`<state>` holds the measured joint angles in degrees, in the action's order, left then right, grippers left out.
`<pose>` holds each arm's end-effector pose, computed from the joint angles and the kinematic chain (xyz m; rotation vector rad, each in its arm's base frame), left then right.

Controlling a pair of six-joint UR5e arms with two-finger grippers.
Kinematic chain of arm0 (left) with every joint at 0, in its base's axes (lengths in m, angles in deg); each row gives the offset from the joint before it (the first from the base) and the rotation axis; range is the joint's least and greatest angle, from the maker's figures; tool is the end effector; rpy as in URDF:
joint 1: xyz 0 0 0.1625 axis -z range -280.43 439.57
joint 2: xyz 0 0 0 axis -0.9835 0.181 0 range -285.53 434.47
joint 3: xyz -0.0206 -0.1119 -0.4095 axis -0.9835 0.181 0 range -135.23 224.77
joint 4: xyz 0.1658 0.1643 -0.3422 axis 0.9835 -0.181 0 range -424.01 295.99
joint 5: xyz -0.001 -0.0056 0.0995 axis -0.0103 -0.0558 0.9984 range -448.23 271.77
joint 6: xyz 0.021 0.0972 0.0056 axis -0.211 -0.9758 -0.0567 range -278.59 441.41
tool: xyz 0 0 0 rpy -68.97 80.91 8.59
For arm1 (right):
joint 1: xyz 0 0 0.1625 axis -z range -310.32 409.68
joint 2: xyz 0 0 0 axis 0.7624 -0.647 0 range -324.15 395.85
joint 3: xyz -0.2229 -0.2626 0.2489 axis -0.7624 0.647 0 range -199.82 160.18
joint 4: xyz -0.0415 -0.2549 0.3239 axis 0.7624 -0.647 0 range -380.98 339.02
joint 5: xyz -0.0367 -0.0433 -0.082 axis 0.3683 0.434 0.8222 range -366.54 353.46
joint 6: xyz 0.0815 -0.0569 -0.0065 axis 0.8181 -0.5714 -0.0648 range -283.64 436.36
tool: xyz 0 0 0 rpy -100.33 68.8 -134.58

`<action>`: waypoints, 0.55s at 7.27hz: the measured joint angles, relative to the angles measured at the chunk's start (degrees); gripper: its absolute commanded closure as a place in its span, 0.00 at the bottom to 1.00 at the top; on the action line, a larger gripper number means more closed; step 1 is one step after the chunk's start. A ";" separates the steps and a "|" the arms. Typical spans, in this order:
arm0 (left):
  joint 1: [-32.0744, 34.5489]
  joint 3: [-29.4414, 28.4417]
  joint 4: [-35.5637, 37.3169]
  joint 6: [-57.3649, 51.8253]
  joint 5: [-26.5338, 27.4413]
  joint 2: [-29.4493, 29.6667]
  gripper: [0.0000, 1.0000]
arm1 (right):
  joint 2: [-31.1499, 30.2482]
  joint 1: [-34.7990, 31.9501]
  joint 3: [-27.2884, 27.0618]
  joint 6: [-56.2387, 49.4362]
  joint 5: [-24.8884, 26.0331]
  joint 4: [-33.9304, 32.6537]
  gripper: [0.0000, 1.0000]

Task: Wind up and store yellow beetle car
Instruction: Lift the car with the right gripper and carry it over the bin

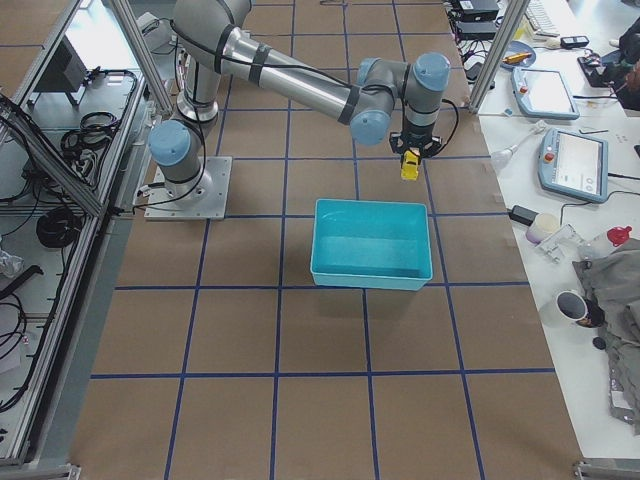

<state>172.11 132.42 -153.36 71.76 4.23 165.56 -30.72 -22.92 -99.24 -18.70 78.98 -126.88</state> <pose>-0.1512 -0.4968 0.5000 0.3275 3.0790 -0.0474 -0.0617 -0.6684 0.3713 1.9698 -2.4418 0.1486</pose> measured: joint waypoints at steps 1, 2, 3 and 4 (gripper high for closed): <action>0.11 -0.04 -0.02 0.15 -0.21 -0.02 0.01 | -1.45 2.71 0.17 -2.68 0.56 2.28 0.97; 0.21 -0.07 -0.03 0.40 -0.63 -0.03 0.01 | -2.66 6.57 -0.78 -7.24 1.38 3.57 0.97; 0.18 -0.12 -0.03 0.52 -0.84 -0.03 0.00 | -3.58 10.50 -3.03 -11.74 2.35 3.82 0.97; 0.17 -0.14 -0.03 0.57 -0.92 -0.03 0.00 | -4.08 13.97 -6.84 -15.16 2.83 1.99 0.97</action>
<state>172.28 132.28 -153.39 72.32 3.31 165.53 -34.79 -8.95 -106.07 -33.86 81.81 -124.89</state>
